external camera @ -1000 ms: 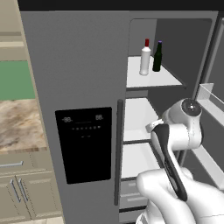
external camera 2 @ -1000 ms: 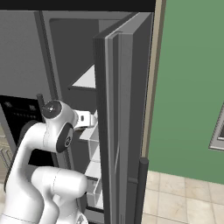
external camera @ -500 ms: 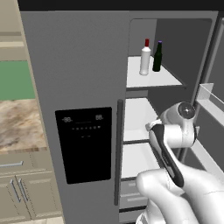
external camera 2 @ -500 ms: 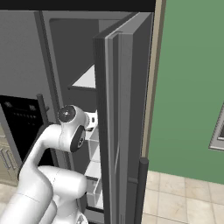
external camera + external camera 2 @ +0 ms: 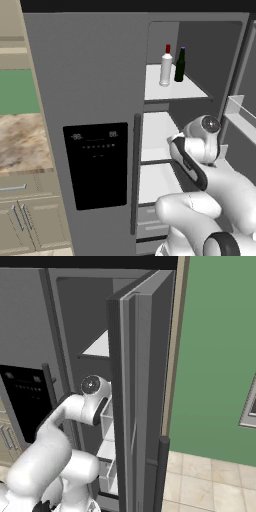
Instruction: Place the beer and liquor on the top shelf of the fridge to keep them out of children's reach, and place the kiwi on lower shelves for easy access.
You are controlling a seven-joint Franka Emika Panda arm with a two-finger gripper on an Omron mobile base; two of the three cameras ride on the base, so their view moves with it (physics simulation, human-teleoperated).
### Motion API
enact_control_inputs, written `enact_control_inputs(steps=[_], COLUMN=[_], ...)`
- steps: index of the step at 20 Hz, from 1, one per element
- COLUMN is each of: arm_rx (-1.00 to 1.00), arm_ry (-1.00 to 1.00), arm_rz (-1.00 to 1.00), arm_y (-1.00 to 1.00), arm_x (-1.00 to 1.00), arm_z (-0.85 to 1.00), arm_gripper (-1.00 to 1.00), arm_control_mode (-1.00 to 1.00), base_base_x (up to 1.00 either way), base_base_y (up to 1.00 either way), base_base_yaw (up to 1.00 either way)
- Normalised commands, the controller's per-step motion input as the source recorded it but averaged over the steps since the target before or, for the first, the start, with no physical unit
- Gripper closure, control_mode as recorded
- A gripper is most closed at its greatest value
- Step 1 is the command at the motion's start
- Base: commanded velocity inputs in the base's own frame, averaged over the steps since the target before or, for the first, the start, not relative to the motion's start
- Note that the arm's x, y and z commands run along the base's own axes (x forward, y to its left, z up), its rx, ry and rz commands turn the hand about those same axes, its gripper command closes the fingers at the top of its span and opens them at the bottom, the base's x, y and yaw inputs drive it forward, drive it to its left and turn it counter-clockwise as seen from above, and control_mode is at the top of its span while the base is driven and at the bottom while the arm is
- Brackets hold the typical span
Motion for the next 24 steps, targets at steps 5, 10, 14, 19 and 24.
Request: enact_control_inputs(steps=[5, 10, 14, 19, 24], arm_rx=[0.00, 0.00, 0.00, 0.00, 0.00], arm_ry=[0.00, 0.00, 0.00, 0.00, 0.00], arm_rz=[0.00, 0.00, 0.00, 0.00, 0.00], arm_y=[-0.07, 0.00, -0.02, -0.07, -0.10], arm_x=[0.46, 0.45, 0.44, 0.46, 0.44], arm_z=[-0.06, -0.17, -0.31, -0.37, -0.37], arm_gripper=[1.00, 1.00, 1.00, 1.00, 1.00], arm_control_mode=[-1.00, -1.00, -1.00, -1.00, -1.00], base_base_x=[0.00, 0.00, 0.00, 0.00, 0.00], base_base_y=[0.00, 0.00, 0.00, 0.00, 0.00], base_base_yaw=[0.00, 0.00, 0.00, 0.00, 0.00])
